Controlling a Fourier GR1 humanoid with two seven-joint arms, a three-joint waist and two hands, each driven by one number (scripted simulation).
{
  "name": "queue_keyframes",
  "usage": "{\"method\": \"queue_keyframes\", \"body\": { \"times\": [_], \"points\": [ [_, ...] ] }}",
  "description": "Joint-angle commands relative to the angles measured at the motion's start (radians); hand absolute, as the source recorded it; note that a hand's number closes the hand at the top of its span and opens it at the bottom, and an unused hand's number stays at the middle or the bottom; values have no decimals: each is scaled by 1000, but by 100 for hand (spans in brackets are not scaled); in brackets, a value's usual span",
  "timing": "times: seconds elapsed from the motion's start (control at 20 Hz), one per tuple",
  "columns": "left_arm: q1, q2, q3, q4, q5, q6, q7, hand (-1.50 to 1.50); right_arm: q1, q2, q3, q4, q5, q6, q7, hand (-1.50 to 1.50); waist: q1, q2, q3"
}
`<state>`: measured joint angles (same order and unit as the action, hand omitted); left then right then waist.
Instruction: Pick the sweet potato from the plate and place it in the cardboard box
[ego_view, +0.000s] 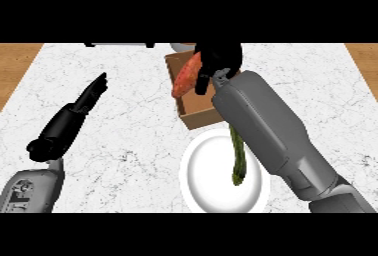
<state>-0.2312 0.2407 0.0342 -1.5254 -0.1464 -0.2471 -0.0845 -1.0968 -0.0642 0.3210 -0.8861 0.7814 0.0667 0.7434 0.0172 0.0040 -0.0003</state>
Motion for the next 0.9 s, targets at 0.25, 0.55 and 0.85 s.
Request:
{"method": "queue_keyframes", "body": {
  "times": [0.25, 0.55, 0.85],
  "points": [
    [-31, -10, 2, 4, -4, -2, 22, 0, 18, -46, -83, 137, -103, 214, -171, -150, -5, 1, 0],
    [13, -6, 12, -64, 10, -10, 51, 0, 100, -58, -113, -2, -137, 141, -351, -150, -14, -5, 1],
    [41, -18, -1, -51, -20, 17, 12, 0, 146, 52, -406, -132, -355, -206, -455, -150, -21, -3, 6]
  ]
}}
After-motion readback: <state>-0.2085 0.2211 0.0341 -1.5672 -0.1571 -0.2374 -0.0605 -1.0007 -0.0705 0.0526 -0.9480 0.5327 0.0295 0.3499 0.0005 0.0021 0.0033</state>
